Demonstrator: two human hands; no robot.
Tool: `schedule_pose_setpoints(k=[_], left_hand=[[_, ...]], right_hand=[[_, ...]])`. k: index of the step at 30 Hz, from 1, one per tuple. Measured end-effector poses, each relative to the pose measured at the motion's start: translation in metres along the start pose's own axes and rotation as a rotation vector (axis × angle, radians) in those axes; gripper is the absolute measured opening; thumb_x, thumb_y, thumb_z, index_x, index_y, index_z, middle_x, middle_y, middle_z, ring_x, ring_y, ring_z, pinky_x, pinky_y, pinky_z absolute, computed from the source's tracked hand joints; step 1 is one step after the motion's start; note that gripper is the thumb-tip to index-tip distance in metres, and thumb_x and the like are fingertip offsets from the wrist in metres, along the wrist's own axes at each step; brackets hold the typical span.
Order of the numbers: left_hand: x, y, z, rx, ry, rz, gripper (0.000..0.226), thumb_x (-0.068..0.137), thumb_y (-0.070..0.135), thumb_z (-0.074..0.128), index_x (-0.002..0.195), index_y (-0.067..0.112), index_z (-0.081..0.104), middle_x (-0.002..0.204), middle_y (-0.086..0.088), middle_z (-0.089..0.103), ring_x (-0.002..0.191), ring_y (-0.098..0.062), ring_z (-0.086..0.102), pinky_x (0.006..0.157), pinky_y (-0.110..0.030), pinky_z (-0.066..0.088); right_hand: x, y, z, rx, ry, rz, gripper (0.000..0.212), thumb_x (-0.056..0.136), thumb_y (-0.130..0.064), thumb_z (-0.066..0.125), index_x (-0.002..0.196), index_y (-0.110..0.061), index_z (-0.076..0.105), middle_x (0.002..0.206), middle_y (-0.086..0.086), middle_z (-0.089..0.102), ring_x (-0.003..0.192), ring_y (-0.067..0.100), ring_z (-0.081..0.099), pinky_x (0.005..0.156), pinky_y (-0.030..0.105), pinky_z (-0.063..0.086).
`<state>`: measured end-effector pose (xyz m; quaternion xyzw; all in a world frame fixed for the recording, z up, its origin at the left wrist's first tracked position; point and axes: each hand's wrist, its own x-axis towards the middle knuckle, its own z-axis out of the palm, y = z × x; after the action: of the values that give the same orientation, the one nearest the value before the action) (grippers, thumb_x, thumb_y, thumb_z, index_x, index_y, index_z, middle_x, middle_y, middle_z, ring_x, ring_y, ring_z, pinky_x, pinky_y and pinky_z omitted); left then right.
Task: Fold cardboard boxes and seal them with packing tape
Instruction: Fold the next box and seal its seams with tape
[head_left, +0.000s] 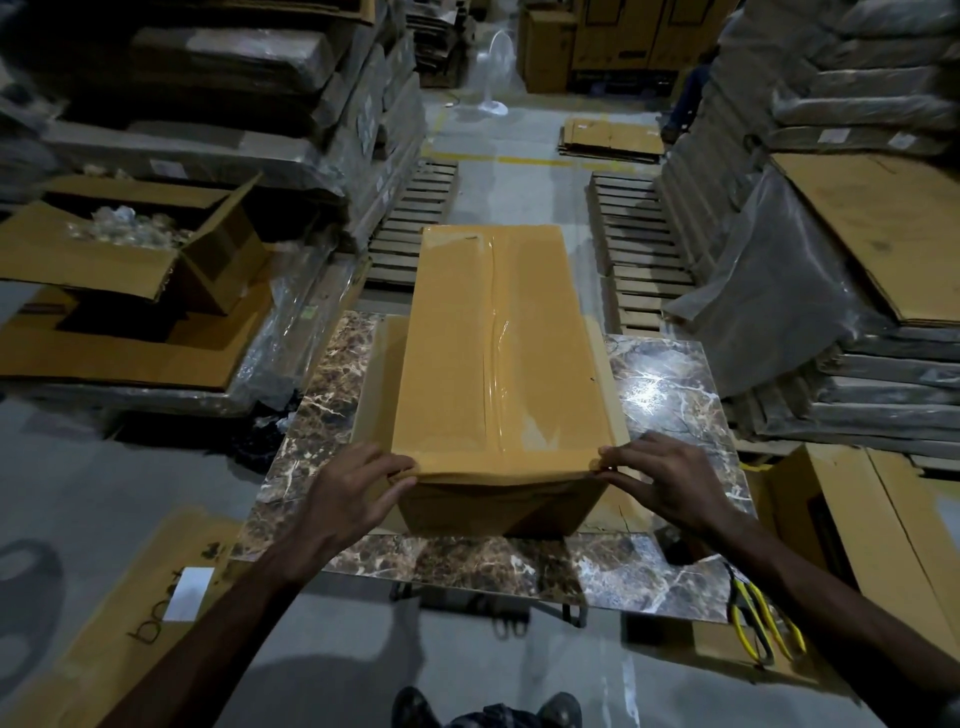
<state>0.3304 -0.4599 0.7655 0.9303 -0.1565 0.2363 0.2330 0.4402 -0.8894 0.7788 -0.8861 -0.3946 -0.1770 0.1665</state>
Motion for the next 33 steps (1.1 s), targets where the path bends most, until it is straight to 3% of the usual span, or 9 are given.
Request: schedule_pose_setpoints(k=[4, 9, 14, 18, 23, 25, 29, 33], left_hand=[[0.018, 0.010, 0.019, 0.002, -0.080, 0.028, 0.032, 0.094, 0.048, 0.064, 0.105, 0.023, 0.080, 0.106, 0.003, 0.072, 0.099, -0.017, 0.060, 0.087, -0.036, 0.047], [0.052, 0.047, 0.049, -0.135, -0.145, 0.054, 0.029, 0.097, 0.043, 0.064, 0.101, 0.021, 0.081, 0.105, 0.005, 0.074, 0.095, -0.014, 0.061, 0.074, -0.038, 0.055], [0.065, 0.065, 0.061, -0.171, -0.151, 0.077, 0.014, 0.092, 0.026, 0.076, 0.098, 0.015, 0.081, 0.099, 0.001, 0.076, 0.089, -0.013, 0.060, 0.070, -0.036, 0.056], [0.060, 0.058, 0.061, -0.147, -0.158, 0.164, 0.017, 0.092, 0.026, 0.073, 0.100, 0.013, 0.081, 0.102, -0.001, 0.077, 0.089, -0.014, 0.061, 0.072, -0.031, 0.055], [0.062, 0.047, 0.061, -0.065, -0.203, 0.331, 0.016, 0.096, 0.025, 0.072, 0.103, 0.012, 0.079, 0.108, -0.002, 0.077, 0.089, -0.015, 0.062, 0.066, -0.033, 0.058], [0.057, 0.040, 0.058, -0.034, -0.179, 0.367, 0.018, 0.096, 0.025, 0.071, 0.105, 0.012, 0.080, 0.112, 0.000, 0.078, 0.089, -0.017, 0.065, 0.064, -0.031, 0.058], [0.040, 0.022, 0.043, -0.043, -0.107, 0.268, 0.022, 0.097, 0.029, 0.066, 0.102, 0.014, 0.082, 0.111, 0.003, 0.078, 0.094, -0.016, 0.068, 0.070, -0.029, 0.061], [0.027, 0.010, 0.025, -0.068, -0.132, 0.107, 0.017, 0.087, 0.024, 0.080, 0.102, 0.015, 0.082, 0.109, 0.004, 0.079, 0.098, -0.012, 0.069, 0.074, -0.031, 0.063]], right_hand=[[0.018, -0.013, 0.001, -0.005, -0.067, -0.044, 0.027, 0.093, -0.052, 0.062, 0.097, -0.031, 0.078, 0.107, -0.014, 0.075, 0.090, 0.010, 0.060, 0.063, 0.030, 0.049], [0.055, -0.055, 0.017, 0.147, -0.203, -0.039, 0.028, 0.090, -0.055, 0.068, 0.098, -0.029, 0.076, 0.105, -0.012, 0.073, 0.090, 0.010, 0.061, 0.074, 0.034, 0.050], [0.078, -0.083, 0.034, 0.250, -0.231, 0.037, 0.029, 0.087, -0.056, 0.073, 0.086, -0.028, 0.068, 0.089, -0.014, 0.063, 0.078, 0.006, 0.055, 0.065, 0.031, 0.049], [0.083, -0.081, 0.033, 0.424, -0.253, 0.113, 0.033, 0.076, -0.062, 0.078, 0.087, -0.032, 0.071, 0.087, -0.019, 0.064, 0.074, 0.000, 0.060, 0.064, 0.026, 0.052], [0.086, -0.069, 0.030, 0.581, -0.318, 0.189, 0.018, 0.072, -0.027, 0.094, 0.083, -0.023, 0.080, 0.081, -0.013, 0.069, 0.073, 0.005, 0.063, 0.063, 0.019, 0.050], [0.082, -0.065, 0.030, 0.620, -0.319, 0.200, 0.016, 0.073, -0.022, 0.093, 0.084, -0.020, 0.082, 0.080, -0.011, 0.070, 0.073, 0.008, 0.065, 0.063, 0.021, 0.052], [0.066, -0.051, 0.028, 0.561, -0.277, 0.252, 0.016, 0.075, -0.029, 0.092, 0.082, -0.026, 0.078, 0.077, -0.016, 0.069, 0.070, 0.008, 0.065, 0.061, 0.035, 0.056], [0.045, -0.030, 0.017, 0.512, -0.228, 0.285, 0.018, 0.075, -0.032, 0.091, 0.080, -0.028, 0.075, 0.076, -0.015, 0.069, 0.068, 0.012, 0.063, 0.056, 0.036, 0.052]])
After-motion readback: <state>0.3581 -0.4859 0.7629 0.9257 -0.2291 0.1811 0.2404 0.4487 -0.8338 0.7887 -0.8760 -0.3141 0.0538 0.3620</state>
